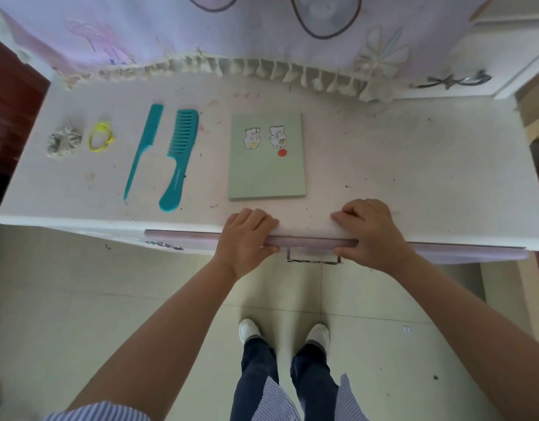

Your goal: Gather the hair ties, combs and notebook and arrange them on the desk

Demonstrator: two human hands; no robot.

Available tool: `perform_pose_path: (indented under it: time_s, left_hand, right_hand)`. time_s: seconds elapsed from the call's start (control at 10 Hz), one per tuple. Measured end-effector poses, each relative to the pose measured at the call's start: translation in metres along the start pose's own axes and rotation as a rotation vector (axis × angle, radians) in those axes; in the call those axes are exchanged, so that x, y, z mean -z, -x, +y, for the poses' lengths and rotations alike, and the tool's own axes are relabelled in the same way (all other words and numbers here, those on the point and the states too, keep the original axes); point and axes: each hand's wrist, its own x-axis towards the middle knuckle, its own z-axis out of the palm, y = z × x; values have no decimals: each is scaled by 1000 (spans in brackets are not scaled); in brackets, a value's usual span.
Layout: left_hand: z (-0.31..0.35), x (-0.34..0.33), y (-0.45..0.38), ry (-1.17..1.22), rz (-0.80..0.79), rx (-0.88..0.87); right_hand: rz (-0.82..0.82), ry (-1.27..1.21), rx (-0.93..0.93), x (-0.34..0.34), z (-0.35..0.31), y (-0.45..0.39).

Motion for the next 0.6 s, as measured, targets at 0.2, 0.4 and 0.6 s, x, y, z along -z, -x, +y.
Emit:
perform_pose_path:
  time_s: [0.2,0.4,0.6]
  left_hand:
    - [1,4,-18,-4,56,50]
    - [-2,-16,-38,24,11,325]
    - [-8,-24,-39,9,-16,321]
  right_hand:
    - [15,30,-63,-9,-3,2]
    - [-15,118,-97,-13,-7,-2]
    - [214,-816,-416,28,-11,-28]
